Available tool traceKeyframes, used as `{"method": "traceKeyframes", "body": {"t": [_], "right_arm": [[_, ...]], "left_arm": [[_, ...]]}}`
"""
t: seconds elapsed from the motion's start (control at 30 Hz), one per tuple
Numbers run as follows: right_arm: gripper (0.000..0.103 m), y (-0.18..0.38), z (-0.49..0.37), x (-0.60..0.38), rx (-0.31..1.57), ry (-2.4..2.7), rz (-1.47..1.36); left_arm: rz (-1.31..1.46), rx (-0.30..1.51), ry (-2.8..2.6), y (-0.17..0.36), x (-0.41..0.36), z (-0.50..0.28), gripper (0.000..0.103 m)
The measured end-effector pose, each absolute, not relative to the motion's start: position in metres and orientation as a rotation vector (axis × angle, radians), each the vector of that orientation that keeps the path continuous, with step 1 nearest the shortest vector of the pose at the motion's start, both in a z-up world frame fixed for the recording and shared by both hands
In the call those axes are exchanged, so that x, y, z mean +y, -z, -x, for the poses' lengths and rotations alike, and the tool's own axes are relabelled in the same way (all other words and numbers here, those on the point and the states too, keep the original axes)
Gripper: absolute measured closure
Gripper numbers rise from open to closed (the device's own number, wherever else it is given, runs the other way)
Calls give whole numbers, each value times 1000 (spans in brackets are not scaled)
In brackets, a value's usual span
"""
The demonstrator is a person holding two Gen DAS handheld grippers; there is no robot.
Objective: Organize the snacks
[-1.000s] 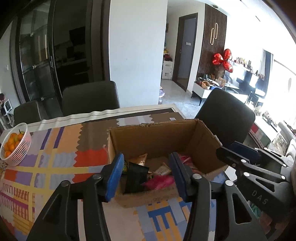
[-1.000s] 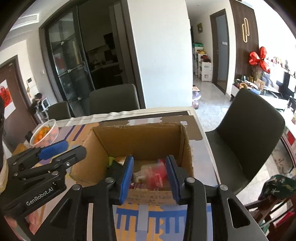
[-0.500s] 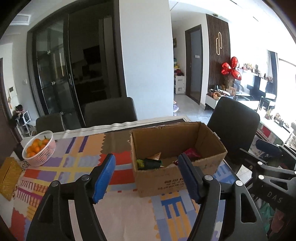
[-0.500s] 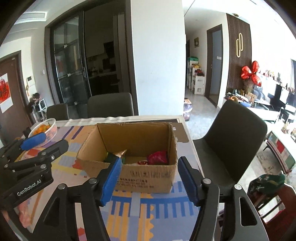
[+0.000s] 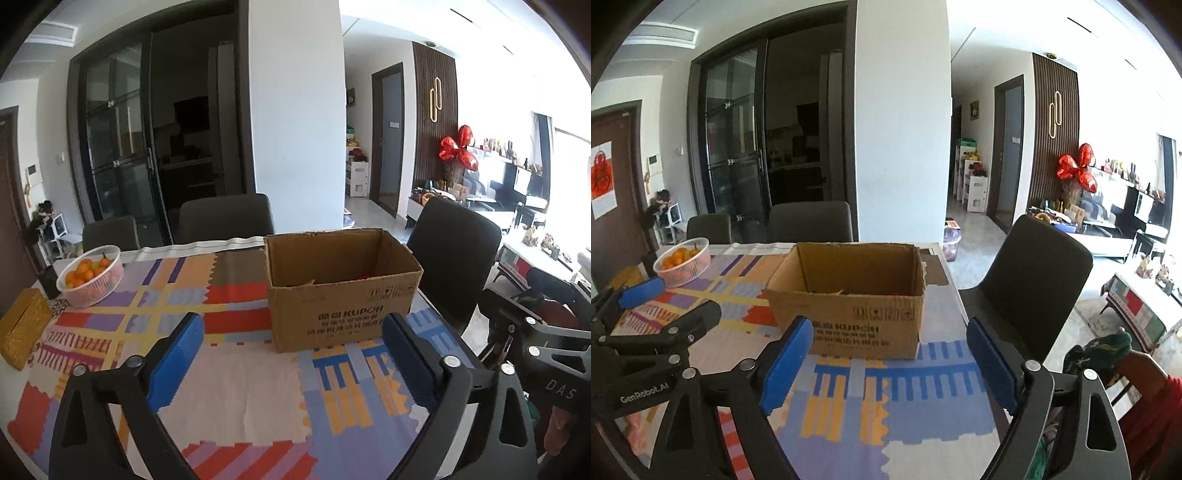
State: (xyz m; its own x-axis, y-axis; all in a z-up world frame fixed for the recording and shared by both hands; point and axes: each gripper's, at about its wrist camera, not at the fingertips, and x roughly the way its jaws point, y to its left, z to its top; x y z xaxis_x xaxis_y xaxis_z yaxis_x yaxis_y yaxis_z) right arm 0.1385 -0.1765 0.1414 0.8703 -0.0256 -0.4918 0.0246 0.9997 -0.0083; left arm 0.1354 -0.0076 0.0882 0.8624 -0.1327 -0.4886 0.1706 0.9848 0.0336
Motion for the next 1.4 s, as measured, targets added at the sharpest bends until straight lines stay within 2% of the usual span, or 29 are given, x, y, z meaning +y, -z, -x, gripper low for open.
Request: {"method": "traceKeyframes", "body": {"t": [0.07, 0.6, 1.4], "right_arm": [[16, -141, -130, -175, 509, 21, 7], [16, -146, -87, -166, 478, -3, 0], [16, -145, -75, -165, 460, 3, -6]], "left_arm": [[-78, 495, 147, -90, -7, -128, 0], [-108, 451, 110, -100, -1, -85, 0], [-94, 438, 120, -103, -1, -75, 0]]}}
